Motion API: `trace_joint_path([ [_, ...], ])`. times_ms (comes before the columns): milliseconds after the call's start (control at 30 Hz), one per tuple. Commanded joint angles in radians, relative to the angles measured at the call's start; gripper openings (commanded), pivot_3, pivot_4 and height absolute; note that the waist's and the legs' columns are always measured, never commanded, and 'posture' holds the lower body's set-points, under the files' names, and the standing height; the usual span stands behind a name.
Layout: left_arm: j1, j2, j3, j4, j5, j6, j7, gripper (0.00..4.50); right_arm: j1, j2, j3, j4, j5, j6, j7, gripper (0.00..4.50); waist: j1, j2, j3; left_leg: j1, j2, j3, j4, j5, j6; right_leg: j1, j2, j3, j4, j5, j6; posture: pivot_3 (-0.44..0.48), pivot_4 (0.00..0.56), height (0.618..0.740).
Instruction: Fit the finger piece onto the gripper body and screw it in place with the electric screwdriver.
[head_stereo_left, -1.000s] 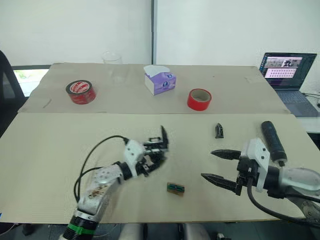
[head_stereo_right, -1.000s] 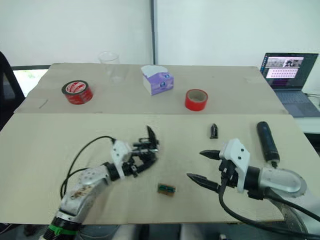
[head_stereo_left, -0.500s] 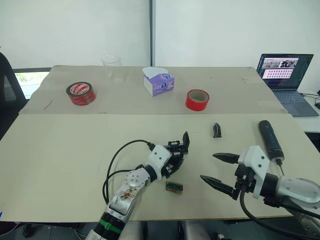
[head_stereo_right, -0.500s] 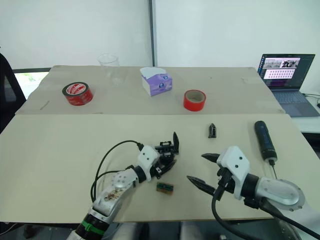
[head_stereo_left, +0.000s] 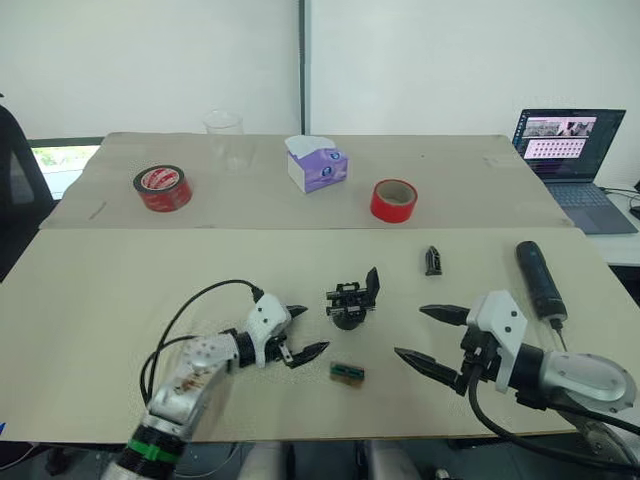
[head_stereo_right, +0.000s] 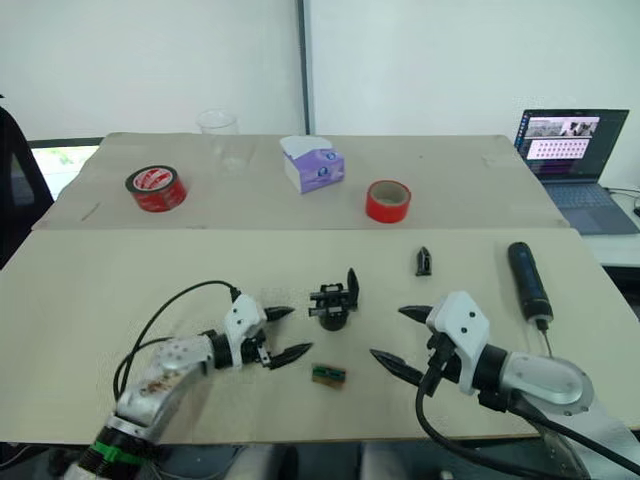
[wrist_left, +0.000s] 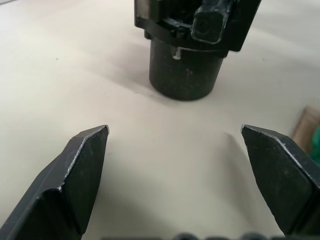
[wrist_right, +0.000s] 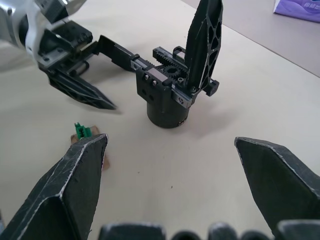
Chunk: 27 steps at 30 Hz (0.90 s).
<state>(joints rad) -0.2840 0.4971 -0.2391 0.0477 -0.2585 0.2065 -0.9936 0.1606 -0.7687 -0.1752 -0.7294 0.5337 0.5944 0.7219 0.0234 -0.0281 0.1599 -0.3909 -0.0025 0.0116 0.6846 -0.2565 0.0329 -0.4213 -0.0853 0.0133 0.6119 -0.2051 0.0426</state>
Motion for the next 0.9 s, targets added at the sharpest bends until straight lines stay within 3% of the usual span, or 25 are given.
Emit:
trace_joint_path([
  [33,-0.18,-0.001,-0.052,0.23,0.03,-0.157,-0.23,4.47,-0.022,0.006,0.004,0.006,-0.004,-0.04,0.012,4.5,0.002,0.0,0.0,-0.001,0.0,0.0,0.001,0.0,0.0,0.0,0.0,0.0,-0.001,0.001,-0.001,0.0,0.15,0.74],
  [100,-0.277,-0.046,-0.062,0.392,0.067,-0.249,-0.252,4.47,-0.031,0.007,0.008,0.012,-0.006,-0.042,0.012,4.5,0.0,0.0,0.0,-0.001,-0.001,0.001,0.001,0.0,0.0,0.0,-0.001,0.001,-0.002,0.004,-0.005,0.0,0.15,0.74],
  [167,-0.356,-0.096,-0.053,0.523,0.085,-0.292,-0.254,4.47,-0.035,0.008,0.008,0.017,-0.007,-0.046,0.011,4.5,-0.001,0.0,0.0,-0.002,-0.002,0.001,0.001,0.0,0.001,0.001,-0.002,0.001,-0.002,0.008,0.002,0.0,0.15,0.74],
  [267,-0.418,-0.143,-0.054,0.634,0.096,-0.335,-0.317,4.47,-0.027,0.009,0.004,0.022,-0.013,-0.057,0.013,4.5,-0.008,-0.001,0.0,-0.004,-0.003,0.001,0.001,-0.001,0.002,-0.001,-0.003,0.001,-0.003,0.008,0.003,0.0,0.15,0.74],
  [500,-0.499,-0.217,-0.046,0.791,0.138,-0.408,-0.356,4.47,-0.013,0.023,0.002,0.022,-0.033,-0.066,0.002,4.5,-0.011,-0.001,0.0,-0.005,-0.002,0.0,0.004,-0.001,0.002,-0.001,-0.002,0.0,-0.001,0.009,0.003,0.0,0.15,0.74],
  [733,-0.508,-0.284,-0.039,0.82,0.154,-0.422,-0.352,4.47,0.001,0.043,0.014,0.02,-0.058,-0.074,-0.014,4.5,-0.008,-0.001,0.0,-0.009,-0.002,-0.002,0.01,-0.002,0.004,-0.001,-0.003,-0.001,-0.001,0.01,0.006,0.0,0.15,0.74],
  [833,-0.506,-0.286,-0.025,0.825,0.152,-0.428,-0.344,3.75,0.004,0.049,0.016,0.018,-0.066,-0.075,-0.015,4.5,-0.009,-0.001,0.0,-0.009,-0.003,-0.002,0.011,-0.002,0.004,-0.001,-0.004,-0.001,-0.001,0.01,0.006,0.0,0.15,0.74],
  [900,-0.49,-0.28,-0.013,0.805,0.147,-0.417,-0.334,2.75,0.006,0.053,0.017,0.014,-0.068,-0.075,-0.017,4.5,-0.01,-0.001,0.0,-0.009,-0.003,-0.002,0.011,-0.002,0.004,-0.001,-0.004,-0.001,-0.001,0.01,0.006,0.0,0.15,0.74],
])
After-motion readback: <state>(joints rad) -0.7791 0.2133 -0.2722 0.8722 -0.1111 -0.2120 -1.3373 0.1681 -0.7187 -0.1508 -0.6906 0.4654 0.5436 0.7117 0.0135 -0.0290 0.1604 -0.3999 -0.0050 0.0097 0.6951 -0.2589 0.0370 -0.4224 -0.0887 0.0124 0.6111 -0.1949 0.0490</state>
